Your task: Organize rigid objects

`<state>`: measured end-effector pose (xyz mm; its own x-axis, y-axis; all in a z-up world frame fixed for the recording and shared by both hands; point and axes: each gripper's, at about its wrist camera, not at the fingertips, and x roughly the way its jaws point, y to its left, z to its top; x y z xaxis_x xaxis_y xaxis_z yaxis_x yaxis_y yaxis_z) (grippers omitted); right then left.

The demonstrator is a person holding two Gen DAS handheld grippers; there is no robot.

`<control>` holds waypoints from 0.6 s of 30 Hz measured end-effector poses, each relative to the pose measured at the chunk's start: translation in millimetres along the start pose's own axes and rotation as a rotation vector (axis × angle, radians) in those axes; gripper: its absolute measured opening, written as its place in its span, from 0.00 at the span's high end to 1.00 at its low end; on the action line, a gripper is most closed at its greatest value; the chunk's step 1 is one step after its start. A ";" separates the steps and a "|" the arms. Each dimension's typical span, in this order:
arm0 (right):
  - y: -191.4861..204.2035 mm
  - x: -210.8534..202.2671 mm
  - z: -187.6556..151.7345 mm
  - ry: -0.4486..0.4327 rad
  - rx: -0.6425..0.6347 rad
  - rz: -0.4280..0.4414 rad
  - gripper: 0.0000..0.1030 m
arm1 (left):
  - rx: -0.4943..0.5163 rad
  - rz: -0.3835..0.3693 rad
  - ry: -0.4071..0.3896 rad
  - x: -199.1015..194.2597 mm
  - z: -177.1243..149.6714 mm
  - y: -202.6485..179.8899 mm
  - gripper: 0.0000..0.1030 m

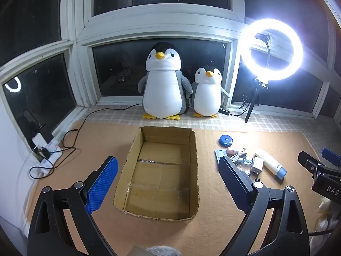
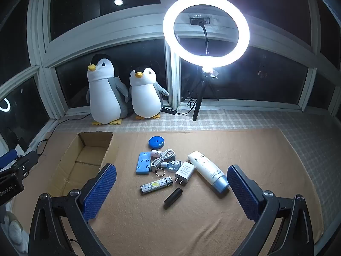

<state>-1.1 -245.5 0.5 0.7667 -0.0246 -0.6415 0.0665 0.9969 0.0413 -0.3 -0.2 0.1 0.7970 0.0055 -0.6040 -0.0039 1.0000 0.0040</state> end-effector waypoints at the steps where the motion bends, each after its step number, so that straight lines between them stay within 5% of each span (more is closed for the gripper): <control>1: 0.2 0.2 0.2 0.001 0.001 0.000 0.00 | 0.000 0.001 0.000 -0.1 -0.1 -0.2 0.07; 18: 3.4 3.7 -5.2 0.011 0.002 0.000 0.00 | -0.004 0.003 -0.001 -2.5 0.0 0.1 0.07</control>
<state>-1.3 -241.9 -5.7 0.7598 -0.0236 -0.6497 0.0676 0.9968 0.0429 -2.2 0.0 1.6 0.7977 0.0087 -0.6029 -0.0086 1.0000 0.0031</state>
